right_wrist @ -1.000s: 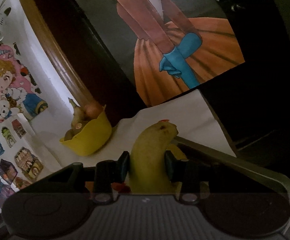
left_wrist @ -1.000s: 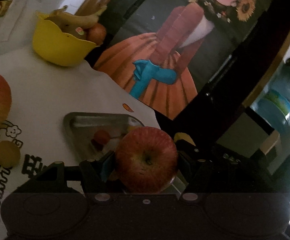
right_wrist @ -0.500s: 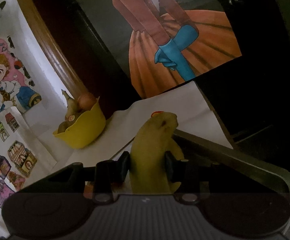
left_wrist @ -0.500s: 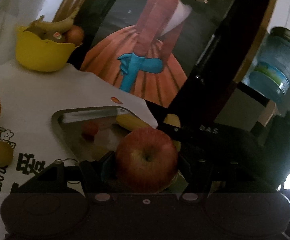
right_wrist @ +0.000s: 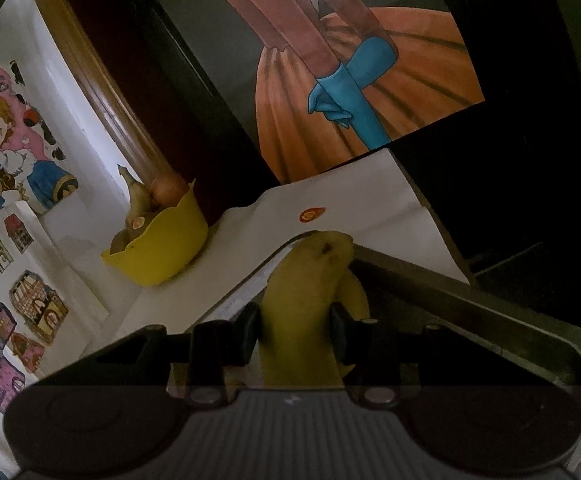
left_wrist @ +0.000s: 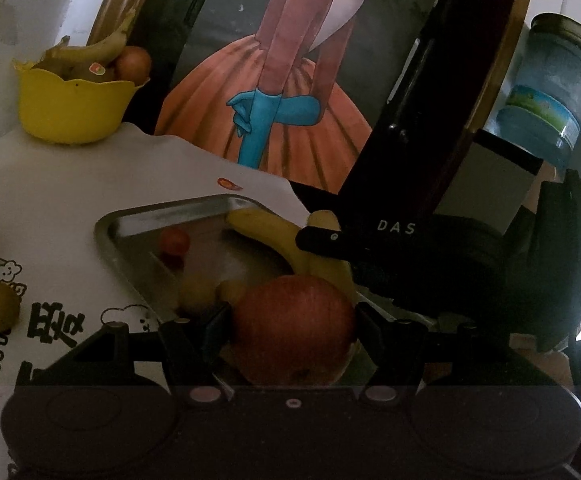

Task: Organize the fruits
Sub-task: 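Carry the apple and banana over the metal tray with both grippers, then open both grippers to drop the apple and banana into the tray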

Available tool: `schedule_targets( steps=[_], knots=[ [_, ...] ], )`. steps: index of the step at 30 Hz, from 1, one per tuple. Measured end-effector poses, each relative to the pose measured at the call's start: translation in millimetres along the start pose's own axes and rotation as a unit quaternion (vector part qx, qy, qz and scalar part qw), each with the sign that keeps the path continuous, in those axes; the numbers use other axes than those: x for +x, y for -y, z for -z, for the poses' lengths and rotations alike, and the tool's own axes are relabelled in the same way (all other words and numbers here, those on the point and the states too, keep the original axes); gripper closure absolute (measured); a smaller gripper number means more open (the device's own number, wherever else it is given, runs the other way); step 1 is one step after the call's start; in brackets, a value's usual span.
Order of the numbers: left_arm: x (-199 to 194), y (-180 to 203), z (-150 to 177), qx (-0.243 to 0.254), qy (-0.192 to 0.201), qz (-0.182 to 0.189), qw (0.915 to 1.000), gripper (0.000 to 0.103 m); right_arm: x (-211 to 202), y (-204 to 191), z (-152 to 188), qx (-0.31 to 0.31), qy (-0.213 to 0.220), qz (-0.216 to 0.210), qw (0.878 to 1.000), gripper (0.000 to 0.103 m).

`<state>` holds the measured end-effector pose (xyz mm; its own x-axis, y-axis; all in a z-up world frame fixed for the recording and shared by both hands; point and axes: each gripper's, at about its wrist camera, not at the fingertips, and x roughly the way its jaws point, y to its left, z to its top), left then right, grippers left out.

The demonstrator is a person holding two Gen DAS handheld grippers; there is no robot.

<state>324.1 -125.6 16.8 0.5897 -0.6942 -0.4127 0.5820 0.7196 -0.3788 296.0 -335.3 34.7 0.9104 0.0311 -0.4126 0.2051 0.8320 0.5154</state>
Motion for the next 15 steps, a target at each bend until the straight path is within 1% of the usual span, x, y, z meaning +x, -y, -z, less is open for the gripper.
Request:
schedule_targets(
  steps=[4, 5, 6, 10, 12, 15],
  knots=[
    [0.6, 1.9, 0.7, 0.005, 0.001, -0.003, 1.0, 0.034, -1.6, -0.9, -0.6, -0.003, 0.004, 0.001, 1.0, 0.06],
    [0.2, 2.7, 0.9, 0.007, 0.001, -0.004, 1.0, 0.034, -1.4, -1.0, -0.4, -0.003, 0.003, 0.003, 1.0, 0.059],
    [0.0, 3.8, 1.3, 0.01, 0.002, -0.005, 0.9999, 0.034, -1.0, -1.4, 0.0, -0.003, 0.002, 0.004, 1.0, 0.055],
    [-2.0, 7.0, 2.3, 0.017, 0.004, -0.006, 0.9998, 0.034, -1.6, -2.6, 0.8, -0.004, 0.001, 0.004, 1.0, 0.05],
    [-5.2, 8.1, 2.4, 0.018, 0.012, -0.002, 0.9998, 0.035, -0.2, -2.3, 0.1, -0.004, 0.002, 0.006, 1.0, 0.047],
    [-11.2, 7.6, 0.8, 0.019, 0.027, -0.001, 0.9995, 0.033, -0.5, -1.1, -0.1, -0.002, 0.002, 0.005, 1.0, 0.045]
  ],
)
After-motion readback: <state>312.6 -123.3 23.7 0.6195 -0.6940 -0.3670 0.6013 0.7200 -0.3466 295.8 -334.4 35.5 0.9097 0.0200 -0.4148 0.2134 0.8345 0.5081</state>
